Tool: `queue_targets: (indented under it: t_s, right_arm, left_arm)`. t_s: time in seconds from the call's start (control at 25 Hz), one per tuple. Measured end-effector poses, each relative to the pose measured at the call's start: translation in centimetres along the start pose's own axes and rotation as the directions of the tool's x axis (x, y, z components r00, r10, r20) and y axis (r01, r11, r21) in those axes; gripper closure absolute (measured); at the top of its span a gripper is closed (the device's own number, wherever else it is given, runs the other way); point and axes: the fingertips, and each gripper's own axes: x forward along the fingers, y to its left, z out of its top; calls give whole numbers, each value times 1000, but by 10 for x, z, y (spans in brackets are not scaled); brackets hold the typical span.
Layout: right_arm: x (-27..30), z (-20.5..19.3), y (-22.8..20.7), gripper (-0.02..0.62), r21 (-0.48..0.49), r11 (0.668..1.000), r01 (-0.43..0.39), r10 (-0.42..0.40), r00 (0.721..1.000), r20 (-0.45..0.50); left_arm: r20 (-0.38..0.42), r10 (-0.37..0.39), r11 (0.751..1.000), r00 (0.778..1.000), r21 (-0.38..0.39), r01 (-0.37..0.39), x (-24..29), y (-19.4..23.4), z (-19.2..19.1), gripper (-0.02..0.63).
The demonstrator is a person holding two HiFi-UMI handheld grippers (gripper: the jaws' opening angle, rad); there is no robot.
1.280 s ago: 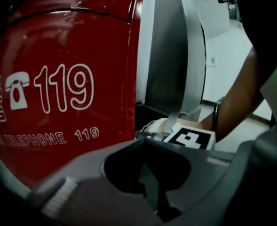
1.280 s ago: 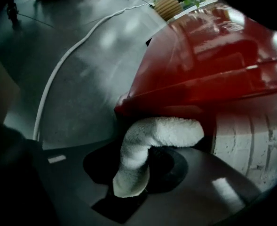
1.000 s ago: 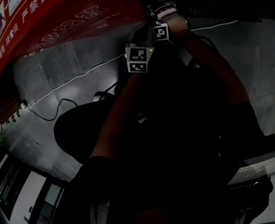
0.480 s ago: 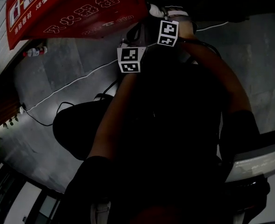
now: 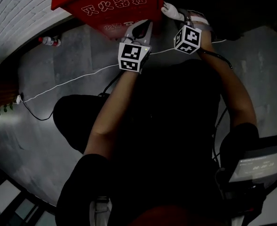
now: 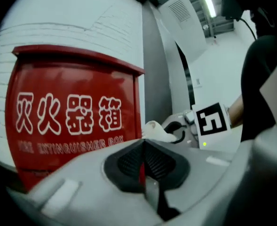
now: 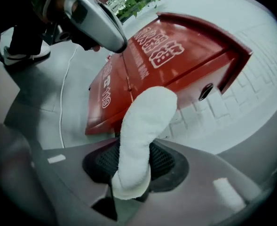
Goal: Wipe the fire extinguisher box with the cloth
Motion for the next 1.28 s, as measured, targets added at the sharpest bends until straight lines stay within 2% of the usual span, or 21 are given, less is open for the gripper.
queue_targets:
  t_s: [0.12, 0.24, 0.32, 0.44, 0.64, 0.84, 1.04, 1.16, 1.28]
  right_arm:
    - [-39, 32, -33, 443, -31, 999, 34, -32, 998, 44]
    - [-74, 65, -65, 440, -115, 985, 130, -119, 988, 96]
    - [-92, 81, -88, 442, -132, 976, 171, -154, 980, 127]
    - [-115, 111, -118, 442, -83, 980, 179, -162, 971, 177]
    - [-147, 161, -143, 442, -86, 978, 192, -168, 958, 232]
    - [-171, 207, -158, 440, -77, 979, 191, -162, 944, 287]
    - [-203, 273, -160, 440, 58, 992, 110, -124, 906, 404]
    - [-202, 330, -150, 440, 163, 987, -2, -83, 854, 514]
    - [-176, 388, -136, 440, 249, 961, -124, -56, 792, 608]
  left_arm:
    - [49, 12, 1000, 999, 15, -13, -18, 18, 38, 606]
    - [84, 54, 999, 995, 2, -54, -41, 42, 80, 606]
    - [112, 91, 996, 989, -4, -91, -57, 59, 109, 606]
    - [167, 150, 989, 975, -16, -149, -82, 85, 149, 606]
    - [234, 219, 975, 947, -23, -219, -120, 125, 202, 606]
    - [203, 249, 968, 947, -33, -247, -150, 168, 241, 606]
    - [225, 315, 948, 922, -26, -317, -196, 183, 275, 606]
    - [245, 329, 941, 912, 0, -339, -210, 192, 279, 606]
    - [237, 353, 930, 905, 18, -367, -215, 220, 262, 606]
